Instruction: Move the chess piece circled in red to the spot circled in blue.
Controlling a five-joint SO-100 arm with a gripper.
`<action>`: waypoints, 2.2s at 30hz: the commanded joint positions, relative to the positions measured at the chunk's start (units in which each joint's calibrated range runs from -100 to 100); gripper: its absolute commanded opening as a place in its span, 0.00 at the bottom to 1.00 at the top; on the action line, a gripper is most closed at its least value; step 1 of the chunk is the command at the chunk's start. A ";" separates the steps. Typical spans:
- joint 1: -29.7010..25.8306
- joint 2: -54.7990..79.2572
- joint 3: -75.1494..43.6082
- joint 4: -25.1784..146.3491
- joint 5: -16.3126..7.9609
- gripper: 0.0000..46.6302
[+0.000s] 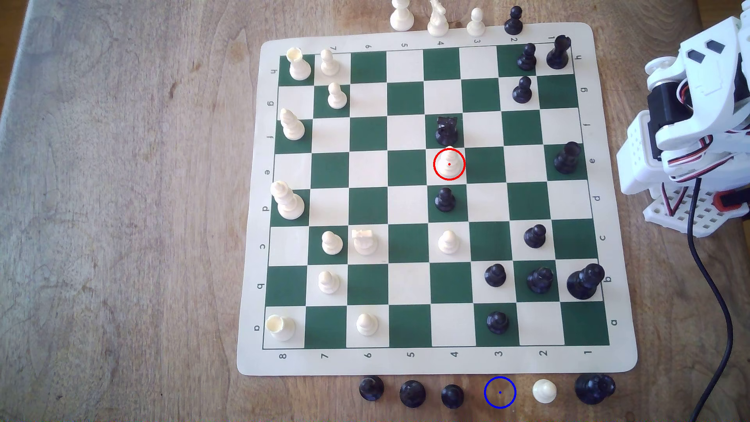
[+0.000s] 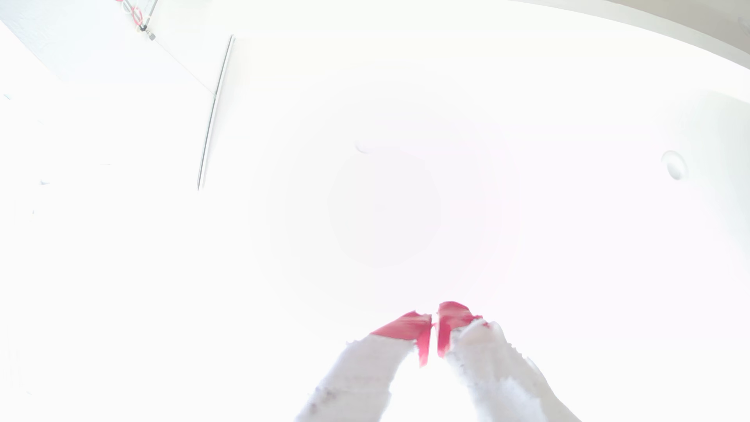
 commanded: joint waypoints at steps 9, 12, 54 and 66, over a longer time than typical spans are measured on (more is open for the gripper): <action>2.85 0.05 -0.46 26.65 -0.29 0.03; 1.60 0.05 -5.26 41.80 -0.34 0.02; 2.07 49.63 -74.16 183.49 -7.72 0.19; 3.01 58.46 -75.62 182.18 -5.62 0.37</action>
